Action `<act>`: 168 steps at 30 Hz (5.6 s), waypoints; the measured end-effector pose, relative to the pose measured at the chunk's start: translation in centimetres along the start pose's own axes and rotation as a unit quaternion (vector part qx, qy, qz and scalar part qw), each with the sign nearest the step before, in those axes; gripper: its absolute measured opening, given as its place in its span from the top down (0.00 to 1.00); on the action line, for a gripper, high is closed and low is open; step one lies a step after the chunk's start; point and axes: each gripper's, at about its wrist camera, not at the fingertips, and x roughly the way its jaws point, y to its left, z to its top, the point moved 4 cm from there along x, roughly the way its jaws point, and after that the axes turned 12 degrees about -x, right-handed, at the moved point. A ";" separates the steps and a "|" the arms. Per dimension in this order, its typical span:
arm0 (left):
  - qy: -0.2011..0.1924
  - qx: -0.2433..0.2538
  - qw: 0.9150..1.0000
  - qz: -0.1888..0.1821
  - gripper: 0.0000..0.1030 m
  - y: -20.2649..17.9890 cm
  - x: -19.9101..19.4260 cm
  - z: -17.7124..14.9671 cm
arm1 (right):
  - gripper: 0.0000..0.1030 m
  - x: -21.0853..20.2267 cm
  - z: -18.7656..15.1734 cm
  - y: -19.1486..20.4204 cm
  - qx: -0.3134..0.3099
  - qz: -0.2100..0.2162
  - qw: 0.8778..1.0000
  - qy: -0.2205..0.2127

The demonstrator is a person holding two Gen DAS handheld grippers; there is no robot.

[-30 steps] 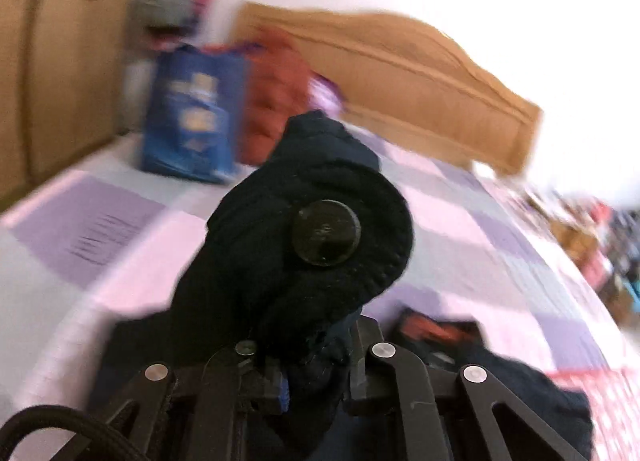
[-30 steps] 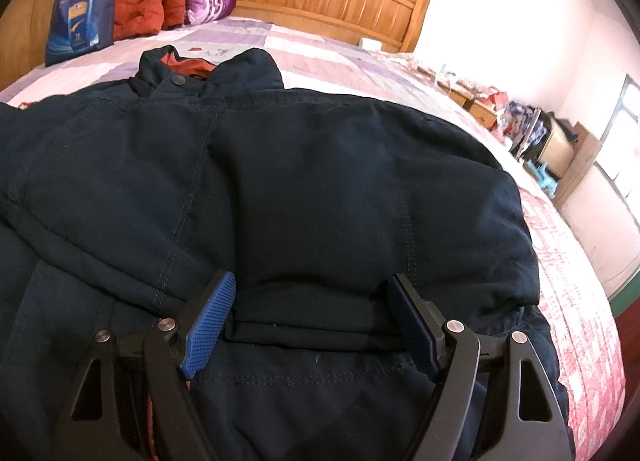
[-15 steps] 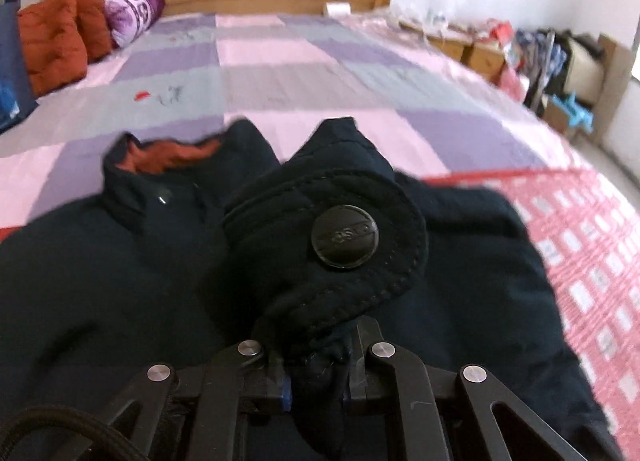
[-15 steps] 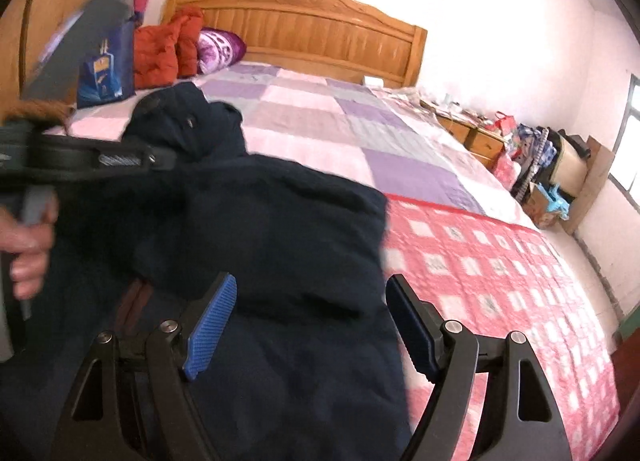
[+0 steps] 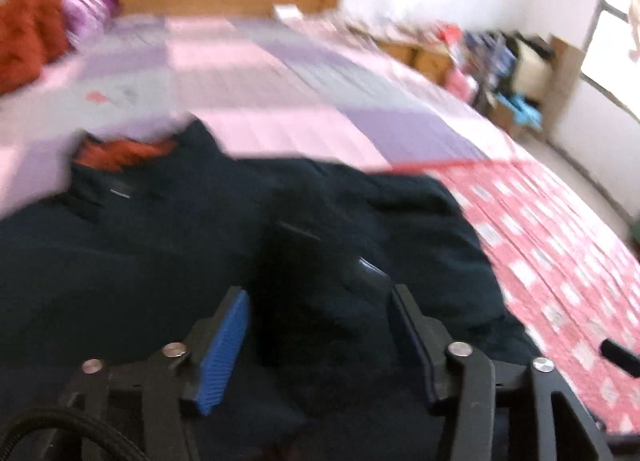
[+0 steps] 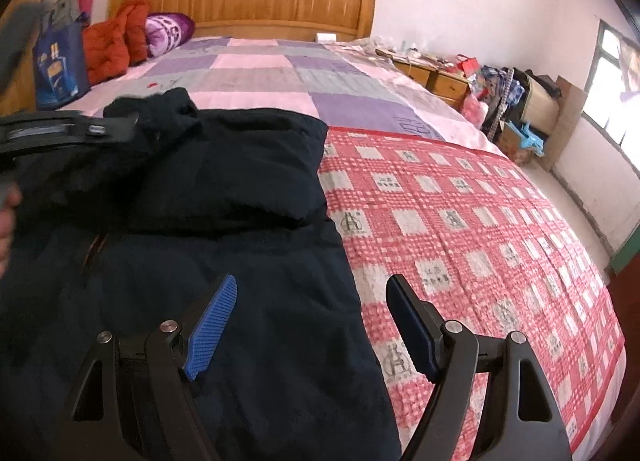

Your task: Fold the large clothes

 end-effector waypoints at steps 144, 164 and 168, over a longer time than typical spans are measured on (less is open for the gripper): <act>0.019 0.011 0.979 0.202 0.06 20.3 0.6 -3.0 | 0.68 12.9 13.1 16.4 -0.129 0.175 0.976 -0.006; 0.022 -0.003 0.969 0.245 0.07 22.9 -8.0 -8.3 | 0.77 7.7 7.8 6.0 -0.089 0.088 0.992 0.009; 0.065 0.037 0.974 0.213 0.06 18.4 -5.9 -11.3 | 0.20 5.2 6.6 12.1 -0.151 0.143 0.978 0.003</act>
